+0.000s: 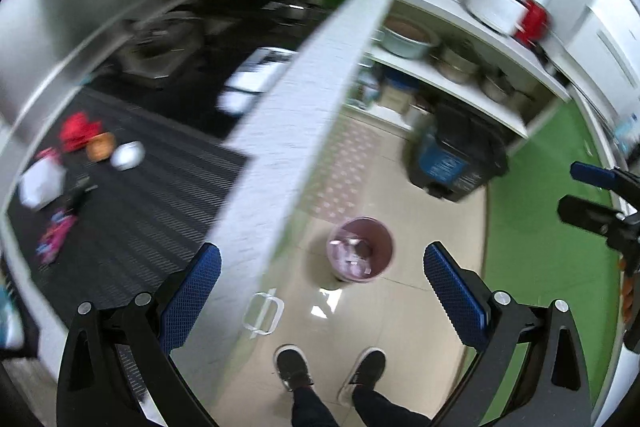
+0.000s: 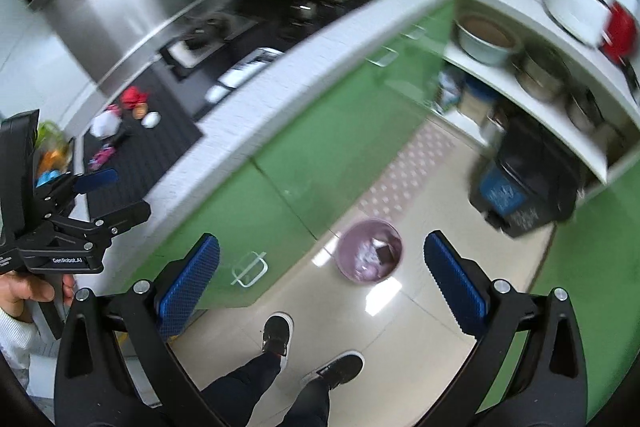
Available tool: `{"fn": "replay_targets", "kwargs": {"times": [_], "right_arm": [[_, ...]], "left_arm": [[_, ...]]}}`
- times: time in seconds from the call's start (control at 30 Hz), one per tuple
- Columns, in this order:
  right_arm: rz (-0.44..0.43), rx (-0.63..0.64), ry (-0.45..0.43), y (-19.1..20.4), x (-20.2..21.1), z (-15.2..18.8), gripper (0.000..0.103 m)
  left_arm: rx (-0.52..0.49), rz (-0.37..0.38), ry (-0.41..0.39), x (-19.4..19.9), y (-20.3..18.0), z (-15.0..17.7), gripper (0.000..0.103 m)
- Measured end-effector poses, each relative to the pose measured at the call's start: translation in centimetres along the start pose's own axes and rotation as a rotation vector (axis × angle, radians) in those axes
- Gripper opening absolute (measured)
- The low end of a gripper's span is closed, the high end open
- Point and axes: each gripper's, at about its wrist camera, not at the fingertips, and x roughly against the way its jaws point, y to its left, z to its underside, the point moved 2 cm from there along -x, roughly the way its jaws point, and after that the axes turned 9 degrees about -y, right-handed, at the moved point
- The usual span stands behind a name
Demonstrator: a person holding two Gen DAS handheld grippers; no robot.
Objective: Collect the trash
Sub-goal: 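Move both tools back toward the mat, then grasp the colorful patterned bottle with the left gripper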
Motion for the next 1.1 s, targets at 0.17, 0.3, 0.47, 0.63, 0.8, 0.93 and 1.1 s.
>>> {"fn": "replay_targets", "kwargs": {"times": [0.17, 0.3, 0.47, 0.63, 0.8, 0.93, 1.1], "right_arm": [[-0.081, 0.093, -0.002, 5.8, -1.5, -2.5, 0.1], [-0.134, 0.141, -0.001, 10.6, -2.8, -4.0, 0.1], [-0.169, 0.178, 0.004, 15.4, -4.7, -5.3, 0.1], [-0.189, 0.202, 0.015, 20.1, -7.3, -6.5, 0.1], [-0.201, 0.233, 0.041, 23.3, -9.7, -7.4, 0.1], [-0.221, 0.266, 0.074, 25.0, -11.9, -8.2, 0.1], [-0.257, 0.305, 0.115, 26.0, -15.0, -9.3, 0.1]], "left_arm": [[0.078, -0.092, -0.039, 3.2, 5.9, 0.5, 0.097], [0.126, -0.16, -0.057, 5.8, 11.2, 1.0, 0.097], [0.152, -0.206, -0.063, 7.2, 17.3, 1.2, 0.097], [0.154, -0.218, -0.045, 6.4, 21.3, 0.9, 0.097], [0.173, -0.221, -0.012, 4.6, 24.2, 1.0, 0.097], [0.187, -0.236, 0.005, 2.6, 25.8, 1.0, 0.097], [0.212, -0.258, 0.042, -0.2, 27.6, 1.5, 0.097]]}}
